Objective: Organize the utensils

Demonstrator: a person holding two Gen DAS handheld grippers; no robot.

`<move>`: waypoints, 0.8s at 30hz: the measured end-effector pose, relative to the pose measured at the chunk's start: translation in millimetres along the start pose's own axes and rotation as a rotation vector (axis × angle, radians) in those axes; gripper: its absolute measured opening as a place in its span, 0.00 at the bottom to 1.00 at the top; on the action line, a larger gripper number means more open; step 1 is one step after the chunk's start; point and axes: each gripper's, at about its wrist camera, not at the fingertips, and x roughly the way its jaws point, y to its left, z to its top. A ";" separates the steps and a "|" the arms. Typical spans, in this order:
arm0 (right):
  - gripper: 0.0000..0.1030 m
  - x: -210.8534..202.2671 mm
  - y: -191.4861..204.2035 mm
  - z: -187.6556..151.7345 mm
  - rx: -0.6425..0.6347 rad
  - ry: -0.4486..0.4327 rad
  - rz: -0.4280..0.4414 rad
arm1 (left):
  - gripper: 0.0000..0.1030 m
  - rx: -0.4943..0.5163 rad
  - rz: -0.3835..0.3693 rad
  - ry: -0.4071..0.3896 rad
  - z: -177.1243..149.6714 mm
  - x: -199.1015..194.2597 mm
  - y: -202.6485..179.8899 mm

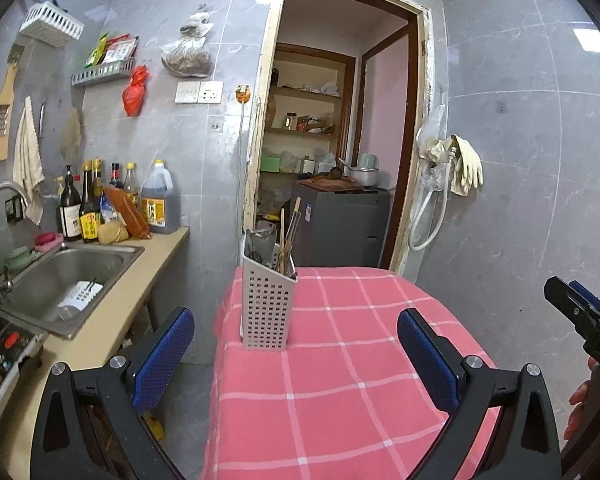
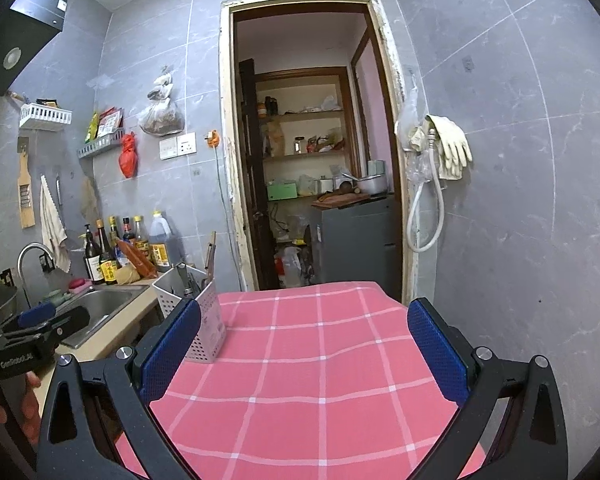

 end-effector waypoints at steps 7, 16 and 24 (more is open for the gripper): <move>0.99 2.3 1.3 -11.1 0.005 0.024 -0.019 | 0.99 0.008 -0.007 0.014 -16.4 -4.6 -4.9; 0.99 5.5 -0.3 -16.2 0.007 0.041 0.000 | 0.99 -0.010 0.005 0.021 -17.6 -4.3 -3.7; 0.99 6.1 0.4 -17.4 0.009 0.044 -0.001 | 0.99 -0.011 0.005 0.024 -17.3 -3.5 -4.2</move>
